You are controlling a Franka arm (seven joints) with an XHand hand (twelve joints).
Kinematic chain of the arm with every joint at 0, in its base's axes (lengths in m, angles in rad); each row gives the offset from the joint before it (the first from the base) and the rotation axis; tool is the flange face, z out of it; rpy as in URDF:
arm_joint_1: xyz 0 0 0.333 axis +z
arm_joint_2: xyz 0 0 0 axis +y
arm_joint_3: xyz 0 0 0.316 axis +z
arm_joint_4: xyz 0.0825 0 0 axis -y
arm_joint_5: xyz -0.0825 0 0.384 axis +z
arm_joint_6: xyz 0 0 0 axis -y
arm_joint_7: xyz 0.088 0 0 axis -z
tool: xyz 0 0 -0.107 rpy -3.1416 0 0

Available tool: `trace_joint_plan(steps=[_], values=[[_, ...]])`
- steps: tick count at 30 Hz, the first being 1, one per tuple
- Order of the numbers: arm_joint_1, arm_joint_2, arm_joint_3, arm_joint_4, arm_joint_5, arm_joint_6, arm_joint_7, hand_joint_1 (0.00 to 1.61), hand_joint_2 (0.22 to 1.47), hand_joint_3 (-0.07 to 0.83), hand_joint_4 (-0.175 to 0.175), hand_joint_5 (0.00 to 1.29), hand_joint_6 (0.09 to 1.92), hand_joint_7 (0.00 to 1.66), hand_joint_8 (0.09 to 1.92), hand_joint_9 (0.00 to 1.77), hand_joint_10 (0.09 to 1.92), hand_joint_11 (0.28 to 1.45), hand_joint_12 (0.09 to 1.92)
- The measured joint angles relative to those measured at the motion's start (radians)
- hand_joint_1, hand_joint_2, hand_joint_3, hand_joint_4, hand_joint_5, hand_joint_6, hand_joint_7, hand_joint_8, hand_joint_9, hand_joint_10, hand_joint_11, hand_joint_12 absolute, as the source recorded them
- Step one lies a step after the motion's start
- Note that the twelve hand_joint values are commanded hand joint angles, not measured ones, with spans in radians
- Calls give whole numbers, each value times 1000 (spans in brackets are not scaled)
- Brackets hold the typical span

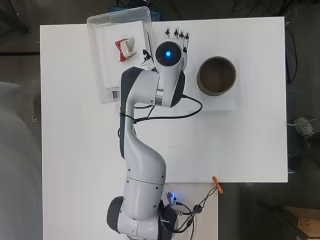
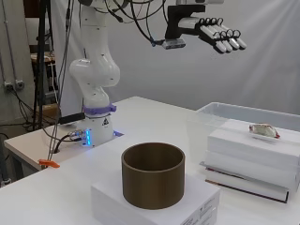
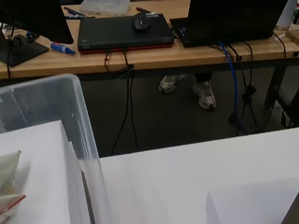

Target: Teleoperate dual arm-hand system to remove items from a box

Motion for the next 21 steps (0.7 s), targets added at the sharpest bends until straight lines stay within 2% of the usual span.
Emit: trace_joint_plan(steps=[3, 7, 11, 13, 17, 21], values=[[-200, -170, 135, 66, 137, -34, -88, 114, 889, 3, 122, 381, 87, 358, 87, 439, 87, 416, 87], [-538, -427, 454, 186, 343, -102, -189, 69, 884, -1, 114, 376, 87, 364, 87, 446, 87, 408, 87], [-811, -603, 708, 269, 593, -147, -288, 72, 856, -5, 115, 384, 87, 420, 87, 503, 87, 418, 87], [-843, -631, 755, 282, 634, -155, -327, 73, 847, -6, 120, 388, 87, 441, 87, 527, 87, 431, 87], [-843, -650, 804, 295, 634, -163, -380, 77, 853, -1, 140, 391, 87, 448, 87, 528, 87, 454, 87], [-814, -657, 798, 233, 628, -148, -379, 61, 862, 3, 149, 380, 87, 433, 87, 509, 87, 464, 87]])
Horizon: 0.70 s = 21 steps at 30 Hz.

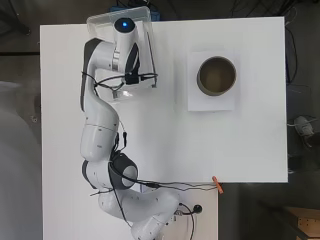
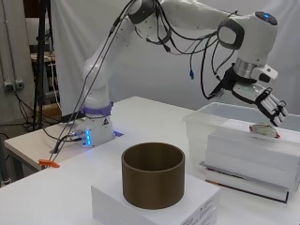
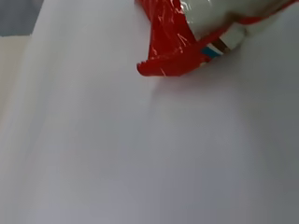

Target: Teleoperate dual arm-hand system to remove items from a box

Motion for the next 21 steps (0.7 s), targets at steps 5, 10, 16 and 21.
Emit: trace_joint_plan(steps=[5, 10, 16, 21], values=[[-6, -27, -1, -24, -68, -1, 9, 25, 880, 8, 156, 358, 87, 381, 87, 479, 87, 467, 87], [-23, -58, 13, 28, -106, -23, 6, 22, 879, 4, 152, 339, 87, 341, 87, 420, 87, 452, 87], [-52, -116, 48, 110, -169, -86, 36, 95, 884, 3, 132, 313, 87, 280, 87, 346, 87, 428, 87], [-20, -126, 37, 72, -223, -44, 42, 131, 899, 7, 105, 314, 87, 308, 87, 360, 87, 435, 87]])
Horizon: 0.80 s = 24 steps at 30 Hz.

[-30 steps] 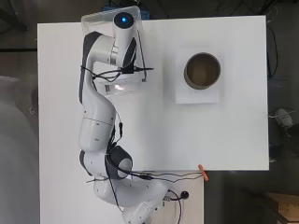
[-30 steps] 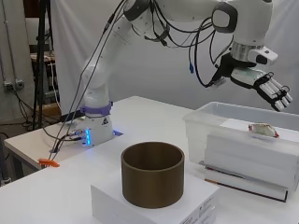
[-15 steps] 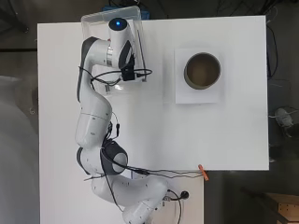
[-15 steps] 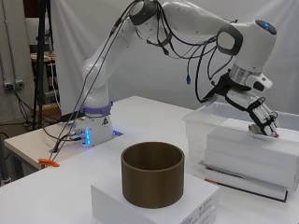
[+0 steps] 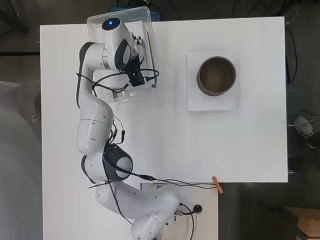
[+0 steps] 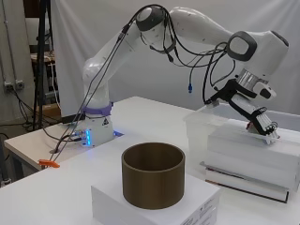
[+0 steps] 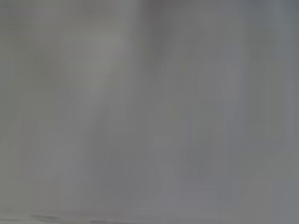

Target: Teleoperate dual arm-hand system to remove items from a box

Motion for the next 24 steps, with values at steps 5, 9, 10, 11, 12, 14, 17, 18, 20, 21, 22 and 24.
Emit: trace_joint_plan(steps=[5, 9, 10, 11, 12, 14, 17, 18, 20, 21, 22, 24], values=[[36, -12, -13, -4, -60, 49, -7, 98, 901, 5, 80, 327, 87, 320, 87, 352, 87, 434, 87], [208, -30, -76, -142, -154, 263, 8, 44, 899, 2, 83, 261, 87, 305, 87, 326, 87, 413, 87], [271, -34, -88, -203, -190, 349, 21, 37, 895, 0, 86, 250, 87, 304, 87, 325, 87, 409, 87], [305, -39, -93, -238, -214, 394, 31, 32, 890, -2, 89, 243, 87, 304, 87, 329, 87, 409, 87], [325, -47, -93, -256, -237, 417, 42, 28, 886, -4, 92, 238, 87, 305, 87, 334, 87, 410, 87], [330, -65, -99, -249, -285, 422, 64, 21, 880, -6, 97, 227, 87, 305, 87, 339, 87, 412, 87], [308, -106, -116, -185, -370, 409, 103, 17, 875, -7, 103, 224, 87, 307, 87, 344, 87, 413, 87], [303, -113, -122, -174, -379, 406, 109, 17, 874, -7, 106, 224, 87, 306, 87, 343, 87, 414, 87], [291, -120, -130, -160, -377, 397, 112, 18, 874, -5, 114, 226, 87, 303, 87, 338, 87, 415, 87], [283, -124, -131, -147, -370, 391, 112, 18, 874, -5, 118, 227, 87, 301, 87, 335, 87, 414, 87], [277, -127, -132, -134, -362, 385, 112, 19, 874, -5, 121, 229, 87, 300, 87, 332, 87, 413, 87], [257, -129, -137, -109, -321, 359, 101, 21, 870, -5, 123, 243, 87, 302, 87, 328, 87, 411, 87]])
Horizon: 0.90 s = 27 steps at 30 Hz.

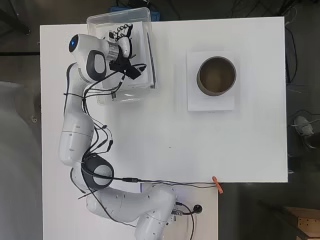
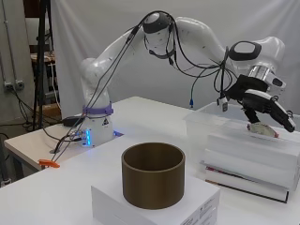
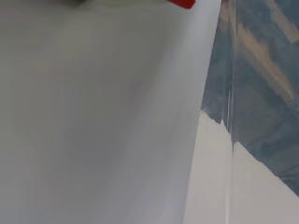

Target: Teleoperate dual arm-hand system to remove items from a box

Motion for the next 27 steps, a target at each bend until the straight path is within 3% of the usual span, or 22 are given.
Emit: trace_joint_plan(steps=[5, 13, 21, 22, 23, 24, 25, 27], values=[[-32, 10, -29, 11, 201, -68, -58, 17, 863, -6, 101, 275, 87, 345, 87, 352, 87, 407, 87], [21, 42, -100, -110, 381, -151, -134, 33, 876, 2, 78, 315, 87, 349, 87, 364, 87, 421, 87], [-1, 24, -88, -116, 396, -145, -119, 180, 925, 13, 65, 349, 87, 356, 87, 390, 87, 434, 87], [-4, 22, -85, -116, 395, -139, -118, 439, 1042, -9, 105, 495, 478, 559, 87, 592, 87, 508, 87], [-4, 21, -85, -117, 398, -132, -122, 666, 1116, -2, 134, 631, 850, 772, 653, 846, 666, 633, 521], [2, 21, -91, -124, 410, -121, -127, 868, 1154, 3, 154, 728, 1295, 1029, 1214, 1156, 1217, 865, 1076], [12, 21, -100, -138, 432, -101, -128, 971, 1186, 10, 165, 777, 1592, 1168, 1565, 1339, 1559, 1025, 1439], [30, 21, -111, -186, 491, -48, -124, 962, 1252, 19, 174, 806, 1843, 1224, 1854, 1432, 1837, 1121, 1738]])
